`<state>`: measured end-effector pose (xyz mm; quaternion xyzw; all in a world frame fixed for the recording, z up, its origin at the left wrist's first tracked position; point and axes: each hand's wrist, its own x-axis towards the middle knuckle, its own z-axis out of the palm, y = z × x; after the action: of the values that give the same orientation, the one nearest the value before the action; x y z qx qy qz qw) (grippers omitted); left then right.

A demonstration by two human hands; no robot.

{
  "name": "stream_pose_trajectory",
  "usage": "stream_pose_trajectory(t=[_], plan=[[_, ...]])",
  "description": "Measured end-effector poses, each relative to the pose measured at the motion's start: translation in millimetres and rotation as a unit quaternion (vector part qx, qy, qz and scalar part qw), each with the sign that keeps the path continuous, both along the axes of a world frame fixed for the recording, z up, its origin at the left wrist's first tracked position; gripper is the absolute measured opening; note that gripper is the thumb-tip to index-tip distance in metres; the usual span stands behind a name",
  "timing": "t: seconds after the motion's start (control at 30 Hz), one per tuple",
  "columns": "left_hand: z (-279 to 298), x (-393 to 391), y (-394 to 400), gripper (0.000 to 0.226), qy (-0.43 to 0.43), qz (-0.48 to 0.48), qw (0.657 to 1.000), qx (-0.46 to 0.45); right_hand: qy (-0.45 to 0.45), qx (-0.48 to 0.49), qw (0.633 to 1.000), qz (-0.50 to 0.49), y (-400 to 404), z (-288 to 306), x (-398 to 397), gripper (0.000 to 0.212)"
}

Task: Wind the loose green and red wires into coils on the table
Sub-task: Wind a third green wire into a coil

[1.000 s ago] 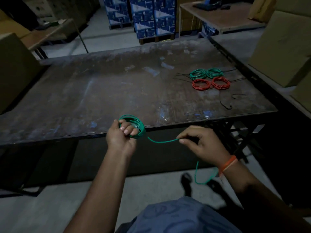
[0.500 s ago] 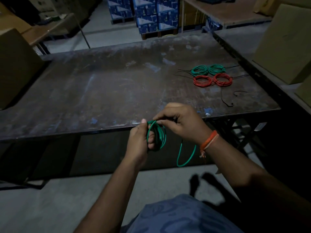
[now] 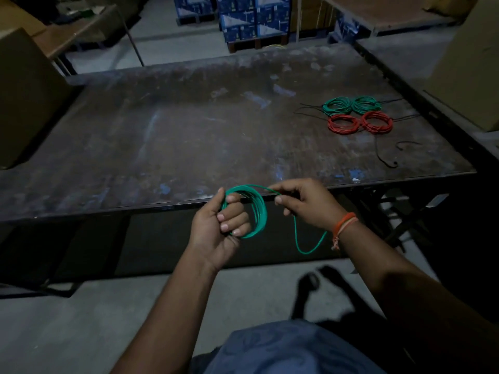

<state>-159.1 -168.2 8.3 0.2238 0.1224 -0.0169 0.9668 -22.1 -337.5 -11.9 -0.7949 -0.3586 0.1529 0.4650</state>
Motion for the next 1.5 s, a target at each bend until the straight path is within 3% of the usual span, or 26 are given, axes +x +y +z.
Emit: stream_pose_trajectory(t=[0.17,0.33,0.47,0.57,0.63,0.77,0.87,0.97,1.07,1.3,1.37,1.5], plan=[[-0.5,5.7,55.8,0.038,0.005,0.075,0.997,-0.012,0.073,-0.059,0.996,0.012,28.4,-22.0,-29.1,0.041],[-0.8,20.5,95.7,0.039,0.042,0.105,0.99,0.086,0.029,-0.186,0.981,0.044,50.3,-8.0,-55.2,0.044],[-4.2,23.3,111.1,0.039,0.063,0.107,0.986,0.113,-0.122,-0.375,0.91,0.126,72.7,25.4,-70.5,0.024],[-8.4,23.8,116.9,0.038,0.073,0.102,0.983,0.133,-0.15,-0.416,0.877,0.186,93.8,47.9,-85.2,0.018],[-12.4,24.9,117.6,0.037,0.079,0.111,0.977,0.163,-0.116,-0.405,0.879,0.224,104.9,55.9,-90.8,0.023],[-15.1,22.5,113.7,0.037,0.022,0.127,0.933,0.337,0.178,-0.214,0.918,0.282,114.4,64.1,-93.2,0.018],[-12.6,18.3,110.7,0.037,-0.047,0.105,0.876,0.469,0.187,-0.079,0.955,0.218,116.1,70.7,-80.9,0.034],[-13.1,22.7,107.5,0.044,-0.088,0.08,0.845,0.521,0.185,0.028,0.969,0.16,114.9,74.0,-60.5,0.042],[-17.3,37.0,98.8,0.05,-0.101,0.053,0.854,0.508,0.16,0.076,0.981,0.076,108.9,74.3,-33.5,0.04],[-30.4,112.3,76.4,0.053,0.009,0.086,0.9,0.427,0.052,0.055,0.997,0.001,86.2,47.8,37.0,0.038],[-29.7,138.3,66.8,0.052,0.025,0.088,0.897,0.433,-0.025,0.041,0.999,-0.022,78.2,38.4,62.6,0.039],[-17.3,191.2,36.7,0.05,0.058,0.073,0.934,0.343,-0.202,-0.044,0.972,-0.112,63.5,16.0,112.1,0.034]])
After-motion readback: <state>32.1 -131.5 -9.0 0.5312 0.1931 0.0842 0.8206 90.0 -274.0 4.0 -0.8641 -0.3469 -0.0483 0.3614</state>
